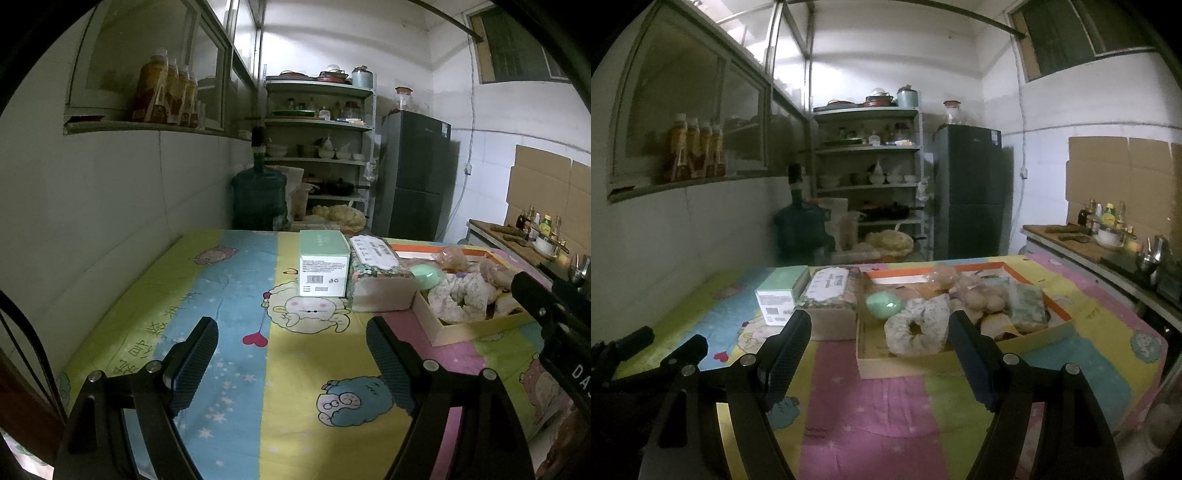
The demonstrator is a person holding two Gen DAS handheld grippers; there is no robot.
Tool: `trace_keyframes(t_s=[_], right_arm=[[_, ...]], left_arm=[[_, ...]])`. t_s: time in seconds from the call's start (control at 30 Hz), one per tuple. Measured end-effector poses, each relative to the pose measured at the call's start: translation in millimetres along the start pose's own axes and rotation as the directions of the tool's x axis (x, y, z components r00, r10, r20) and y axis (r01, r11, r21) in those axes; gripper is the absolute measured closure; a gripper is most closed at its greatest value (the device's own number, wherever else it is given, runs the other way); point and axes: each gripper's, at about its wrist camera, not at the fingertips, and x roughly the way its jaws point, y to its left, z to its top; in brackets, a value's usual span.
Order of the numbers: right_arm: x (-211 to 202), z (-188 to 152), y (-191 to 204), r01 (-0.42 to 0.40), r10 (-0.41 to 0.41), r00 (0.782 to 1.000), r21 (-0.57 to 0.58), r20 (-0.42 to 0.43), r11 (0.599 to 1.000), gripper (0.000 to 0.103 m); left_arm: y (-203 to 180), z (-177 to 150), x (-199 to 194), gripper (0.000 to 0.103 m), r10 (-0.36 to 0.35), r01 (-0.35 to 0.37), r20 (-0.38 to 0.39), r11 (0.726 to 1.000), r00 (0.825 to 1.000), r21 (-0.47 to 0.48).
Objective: Organize soft objects
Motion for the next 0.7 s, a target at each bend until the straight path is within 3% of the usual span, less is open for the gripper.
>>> trace_keyframes(t_s=[0.7], right_arm=[[2.0, -2.9, -7.2, 0.000, 0.000, 1.000, 0.017, -0.002, 1.000, 0.025]], left_arm=[[-11.3, 0.8, 0.1, 0.020, -0.001, 0.001, 0.005, 1.000, 1.000, 0.027]])
